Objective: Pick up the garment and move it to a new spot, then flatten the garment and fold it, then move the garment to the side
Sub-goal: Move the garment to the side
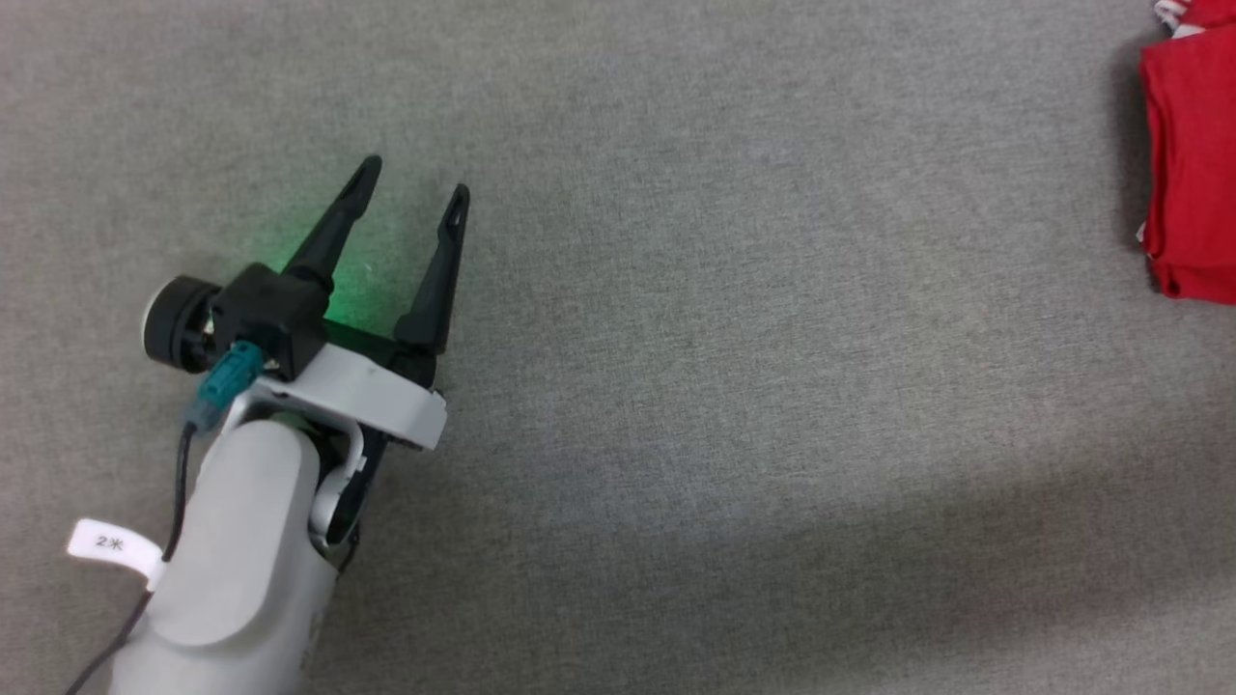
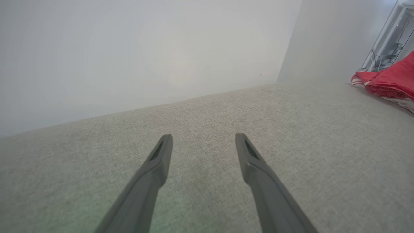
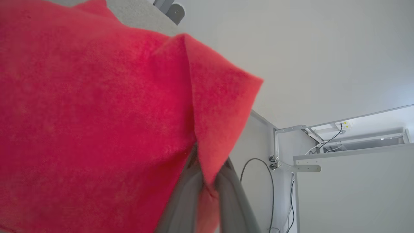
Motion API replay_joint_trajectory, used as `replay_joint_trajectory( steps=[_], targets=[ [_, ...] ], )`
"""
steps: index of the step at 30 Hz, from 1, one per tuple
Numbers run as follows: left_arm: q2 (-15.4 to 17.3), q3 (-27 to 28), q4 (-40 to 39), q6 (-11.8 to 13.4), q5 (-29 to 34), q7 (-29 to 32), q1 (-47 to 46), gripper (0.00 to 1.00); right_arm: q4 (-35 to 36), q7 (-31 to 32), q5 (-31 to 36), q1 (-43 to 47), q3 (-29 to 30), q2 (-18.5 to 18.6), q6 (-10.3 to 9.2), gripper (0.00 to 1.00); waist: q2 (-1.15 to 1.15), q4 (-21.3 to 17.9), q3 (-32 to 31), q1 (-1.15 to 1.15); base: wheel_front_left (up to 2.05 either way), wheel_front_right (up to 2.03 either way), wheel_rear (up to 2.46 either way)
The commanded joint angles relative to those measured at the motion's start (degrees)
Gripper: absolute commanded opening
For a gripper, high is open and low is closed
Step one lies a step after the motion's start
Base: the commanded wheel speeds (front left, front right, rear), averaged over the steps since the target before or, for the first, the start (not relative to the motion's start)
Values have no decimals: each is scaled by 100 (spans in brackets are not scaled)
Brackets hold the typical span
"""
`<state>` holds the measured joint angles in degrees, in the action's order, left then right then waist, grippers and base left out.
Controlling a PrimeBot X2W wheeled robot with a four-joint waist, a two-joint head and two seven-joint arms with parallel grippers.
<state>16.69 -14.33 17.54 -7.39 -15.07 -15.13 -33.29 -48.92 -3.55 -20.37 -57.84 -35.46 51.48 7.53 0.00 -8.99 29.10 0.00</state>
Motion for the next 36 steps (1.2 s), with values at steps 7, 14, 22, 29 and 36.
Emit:
replay_joint_trajectory(
  steps=[7, 14, 22, 29, 36],
  targets=[
    [39, -122, 52, -9, -37, 3, -159, 100, -693, -253, 443, -204, 109, -407, -9, 0, 0, 14, 158, 0, 0, 0, 0],
    [67, -195, 97, -9, -64, 3, -223, 100, -1254, -452, 727, -384, 377, -764, -9, 0, 0, 25, 197, 0, 0, 0, 0],
    [106, -176, 124, -8, -139, 3, -164, 100, -1663, -691, 1101, -606, 722, -905, -9, 97, 0, 114, 27, 0, 0, 0, 0],
    [23, -52, 131, -8, -213, 3, 51, 100, -1917, -880, 1315, -572, 1090, -1018, -9, 100, 0, 256, -336, 0, 0, 0, 0],
    [-71, 142, 149, -8, -339, 3, 437, 100, -2044, -1070, 1162, -376, 1588, -1288, -9, 100, 0, 445, -856, 0, 0, 0, 0]
  ],
)
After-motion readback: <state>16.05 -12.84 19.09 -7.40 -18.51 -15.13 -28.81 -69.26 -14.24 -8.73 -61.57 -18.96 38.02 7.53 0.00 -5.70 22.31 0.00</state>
